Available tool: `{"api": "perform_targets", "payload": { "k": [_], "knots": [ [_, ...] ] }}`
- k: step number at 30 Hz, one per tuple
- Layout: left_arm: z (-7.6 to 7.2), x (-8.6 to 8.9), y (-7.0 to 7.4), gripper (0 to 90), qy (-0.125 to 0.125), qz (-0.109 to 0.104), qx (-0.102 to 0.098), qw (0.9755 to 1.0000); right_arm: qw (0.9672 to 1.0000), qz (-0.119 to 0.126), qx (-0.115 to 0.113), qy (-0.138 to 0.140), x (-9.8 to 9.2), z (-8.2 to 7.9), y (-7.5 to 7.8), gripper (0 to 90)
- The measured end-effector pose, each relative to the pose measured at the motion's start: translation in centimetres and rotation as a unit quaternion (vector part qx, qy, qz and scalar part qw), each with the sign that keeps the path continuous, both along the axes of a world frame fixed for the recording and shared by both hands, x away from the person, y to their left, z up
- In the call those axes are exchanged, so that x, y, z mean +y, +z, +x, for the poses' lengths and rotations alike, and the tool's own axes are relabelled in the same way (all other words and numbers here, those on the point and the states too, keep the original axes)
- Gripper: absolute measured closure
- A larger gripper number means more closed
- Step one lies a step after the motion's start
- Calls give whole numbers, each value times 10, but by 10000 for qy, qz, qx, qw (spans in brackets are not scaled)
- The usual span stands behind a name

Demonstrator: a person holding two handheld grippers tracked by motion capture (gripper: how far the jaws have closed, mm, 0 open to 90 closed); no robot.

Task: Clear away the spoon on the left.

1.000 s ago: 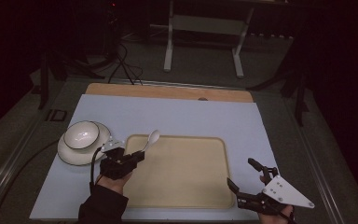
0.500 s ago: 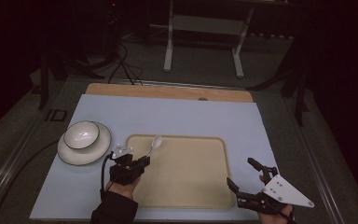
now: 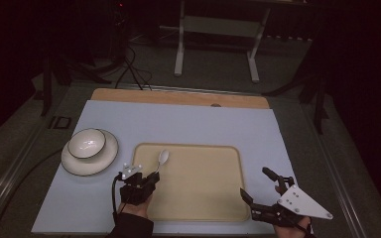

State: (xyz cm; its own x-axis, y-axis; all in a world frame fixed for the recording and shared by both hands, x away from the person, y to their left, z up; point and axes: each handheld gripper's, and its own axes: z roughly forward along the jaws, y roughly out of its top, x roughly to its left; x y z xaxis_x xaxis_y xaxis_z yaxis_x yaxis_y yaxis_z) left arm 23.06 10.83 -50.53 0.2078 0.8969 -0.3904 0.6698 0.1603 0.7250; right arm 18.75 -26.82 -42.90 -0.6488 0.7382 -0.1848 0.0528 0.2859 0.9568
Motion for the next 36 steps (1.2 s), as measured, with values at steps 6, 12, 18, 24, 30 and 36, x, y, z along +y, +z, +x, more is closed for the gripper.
{"api": "perform_targets", "payload": {
  "k": [6, 12, 18, 24, 30, 36],
  "knots": [
    [0, -3, -8, 857, -45, -19, 132, 9999, 10000, 5, -2, -3, 0, 0, 0, 131],
    [-4, -8, -13, 855, -128, 9, 159, 9998, 10000, -1, -7, 7, 0, 0, 0, 132],
    [-7, -12, -21, 849, -171, 92, 314, 9993, 10000, -9, -20, 10, 0, 0, 1, 132],
    [-4, -13, -25, 791, -170, 220, 430, 9987, 10000, -24, -9, 30, 0, 0, 0, 131],
    [-1, -12, -27, 749, -126, 269, 537, 9981, 10000, -29, -23, 33, 0, 0, 1, 132],
    [0, -13, -29, 721, -100, 413, 585, 9974, 10000, -26, -21, 41, 0, 0, 1, 132]
  ]
}}
